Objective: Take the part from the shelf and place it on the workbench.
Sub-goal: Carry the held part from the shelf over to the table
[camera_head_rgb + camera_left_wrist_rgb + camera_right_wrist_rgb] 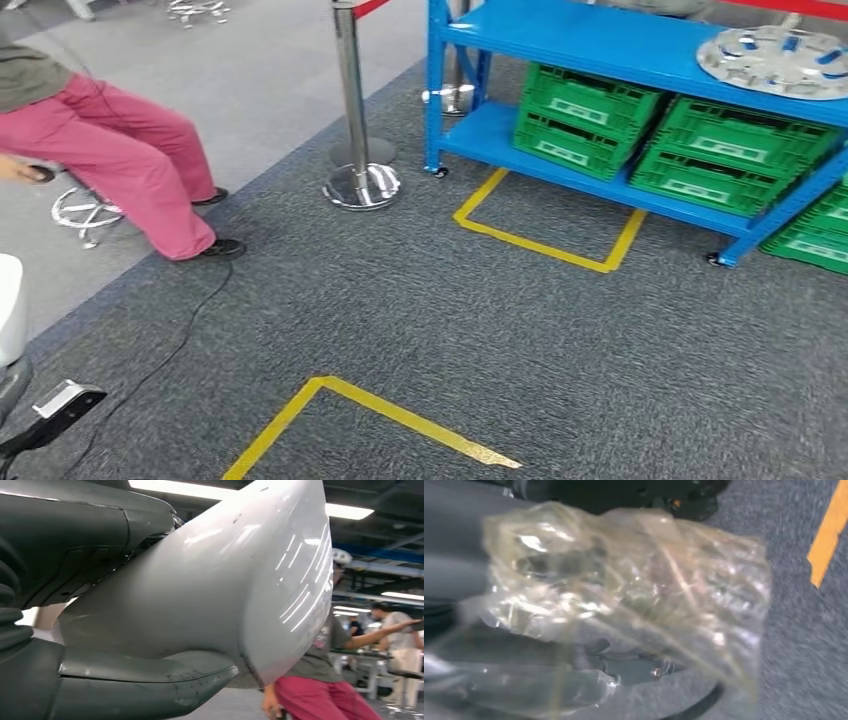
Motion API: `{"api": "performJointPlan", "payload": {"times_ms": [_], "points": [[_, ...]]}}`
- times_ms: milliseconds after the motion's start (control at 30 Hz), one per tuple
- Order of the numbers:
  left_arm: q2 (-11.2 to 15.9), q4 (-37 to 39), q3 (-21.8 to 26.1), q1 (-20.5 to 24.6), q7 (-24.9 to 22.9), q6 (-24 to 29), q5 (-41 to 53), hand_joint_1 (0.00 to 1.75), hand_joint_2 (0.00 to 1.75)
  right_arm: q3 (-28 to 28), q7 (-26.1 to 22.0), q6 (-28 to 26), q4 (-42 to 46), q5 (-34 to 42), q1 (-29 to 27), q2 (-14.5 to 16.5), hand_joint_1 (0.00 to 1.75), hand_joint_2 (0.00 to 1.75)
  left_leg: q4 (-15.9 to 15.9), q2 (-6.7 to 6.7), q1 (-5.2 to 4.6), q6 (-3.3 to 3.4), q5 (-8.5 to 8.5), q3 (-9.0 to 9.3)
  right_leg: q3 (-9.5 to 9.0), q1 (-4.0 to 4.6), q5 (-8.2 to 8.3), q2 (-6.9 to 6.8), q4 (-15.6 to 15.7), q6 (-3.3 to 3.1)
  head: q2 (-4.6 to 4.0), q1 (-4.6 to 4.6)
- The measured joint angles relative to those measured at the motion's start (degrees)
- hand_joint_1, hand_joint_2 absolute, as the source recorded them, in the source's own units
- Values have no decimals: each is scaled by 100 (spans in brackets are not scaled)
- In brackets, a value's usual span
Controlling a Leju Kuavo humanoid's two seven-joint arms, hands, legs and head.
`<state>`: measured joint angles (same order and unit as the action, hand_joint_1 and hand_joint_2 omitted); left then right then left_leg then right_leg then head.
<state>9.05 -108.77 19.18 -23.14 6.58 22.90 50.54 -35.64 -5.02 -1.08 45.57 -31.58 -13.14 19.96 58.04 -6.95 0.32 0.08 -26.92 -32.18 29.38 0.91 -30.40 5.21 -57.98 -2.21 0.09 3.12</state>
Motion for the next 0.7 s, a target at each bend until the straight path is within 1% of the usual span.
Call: {"api": "performJointPlan", "payload": {"times_ms": [33, 67, 100, 133, 167, 200, 233, 267, 300, 333, 367, 400, 433, 467, 500, 567, 600, 633, 667, 700], "points": [[-2, -1, 3, -1, 7, -11, -11, 175, 175, -1, -6, -1, -2, -9, 4, -1, 0, 0, -2, -77, 7, -31, 19, -29, -24, -1, 0, -38, 43, 14, 0, 0], [-4, -1, 8, -11, 10, -20, -16, 175, 175, -3, -10, -2, -2, -16, 11, 3, 0, 0, -1, -140, 21, -63, 34, -53, -53, -15, 13, -107, 89, 31, 0, -7], [-5, -2, 18, -24, 13, -26, -18, 175, 175, -4, -13, -1, -2, -21, 16, 8, 0, 0, 23, -103, 15, -88, 21, -78, -81, -34, 39, -185, 137, 38, 0, -2], [-4, -2, 29, -25, 13, -30, -21, 175, 175, -4, -17, 1, -2, -25, 18, 12, 0, 0, 127, 26, 3, -112, -56, -136, -104, -53, 66, -272, 188, 42, 0, 16], [-3, -2, 40, -11, 13, -33, -26, 175, 175, -4, -19, 3, -3, -29, 17, 17, 0, 0, 335, 207, -7, -135, -193, -237, -125, -72, 86, -367, 233, 43, 0, 36], [-3, -1, 46, 4, 13, -39, -33, 175, 175, -6, -21, 4, -4, -33, 13, 19, 0, 0, 643, 416, -4, -164, -371, -387, -137, -64, 88, -459, 248, 40, 0, 53], [-1, -1, 49, 19, 14, -46, -44, 175, 175, -8, -23, 6, -6, -37, 9, 19, 0, 0, 1009, 548, 14, -199, -547, -563, -137, -61, 82, -555, 251, 35, 0, 67], [-3, 1, 49, 24, 15, -53, -55, 175, 175, -11, -25, 7, -8, -42, 7, 19, 0, 0, 1307, 609, 35, -231, -649, -701, -122, -56, 72, -647, 250, 38, 0, 68], [-4, 2, 48, 20, 16, -59, -66, 175, 175, -15, -27, 8, -10, -47, 8, 19, 0, 0, 1453, 641, 57, -258, -653, -762, -111, -55, 58, -739, 249, 44, 0, 67], [-4, 2, 50, 15, 17, -61, -73, 175, 175, -17, -30, 10, -13, -53, 10, 19, 0, 0, 1383, 665, 74, -281, -556, -710, -105, -57, 41, -830, 247, 54, 0, 67], [-4, 3, 54, 14, 17, -62, -77, 175, 175, -20, -31, 13, -14, -57, 11, 19, 0, 0, 1104, 707, 87, -297, -387, -545, -108, -61, 21, -912, 245, 71, 0, 68], [-4, 3, 57, 15, 17, -62, -79, 175, 175, -22, -32, 17, -15, -62, 15, 19, 0, 0, 700, 833, 94, -306, -221, -309, -152, -58, -1, -987, 238, 94, 0, 68], [-4, 3, 61, 21, 17, -63, -82, 175, 175, -22, -33, 21, -16, -65, 17, 19, 0, 0, 338, 964, 89, -287, -104, -98, -177, -45, -27, -1054, 227, 125, 0, 66], [-6, 3, 65, 26, 17, -62, -90, 175, 175, -23, -37, 23, -16, -67, 21, 19, 0, 0, 84, 1058, 79, -247, -46, 50, -203, -31, -51, -1108, 218, 159, 0, 54], [-6, 3, 74, 28, 17, -62, -99, 175, 175, -23, -41, 23, -17, -70, 27, 18, 0, 0, -40, 1117, 65, -197, -39, 117, -228, -16, -71, -1161, 213, 191, 0, 37], [-9, 3, 102, 22, 19, -60, -116, 175, 175, -23, -47, 23, -17, -75, 41, 17, 0, 0, -63, 993, 46, -87, -33, 101, -279, -15, -92, -1266, 227, 252, 0, 13], [-10, 3, 118, 16, 19, -61, -119, 175, 175, -23, -46, 23, -18, -76, 44, 15, 0, 0, -78, 933, 51, -44, -14, 93, -286, -26, -126, -1218, 206, 289, 0, 8], [-12, 2, 130, 16, 20, -60, -120, 175, 175, -24, -47, 23, -19, -78, 44, 14, 0, 0, -94, 870, 60, -3, 9, 84, -254, -41, -206, -1087, 109, 323, 0, 4], [-14, 1, 134, 22, 20, -60, -121, 175, 175, -25, -48, 23, -19, -78, 42, 12, 0, 0, -110, 810, 74, 33, 31, 73, -141, -58, -350, -908, -117, 353, 0, -5], [-16, 1, 135, 28, 22, -60, -121, 175, 175, -26, -48, 23, -21, -78, 39, 10, 0, 0, -113, 750, 79, 54, 44, 55, 36, -76, -538, -707, -467, 375, 0, -16]]}}
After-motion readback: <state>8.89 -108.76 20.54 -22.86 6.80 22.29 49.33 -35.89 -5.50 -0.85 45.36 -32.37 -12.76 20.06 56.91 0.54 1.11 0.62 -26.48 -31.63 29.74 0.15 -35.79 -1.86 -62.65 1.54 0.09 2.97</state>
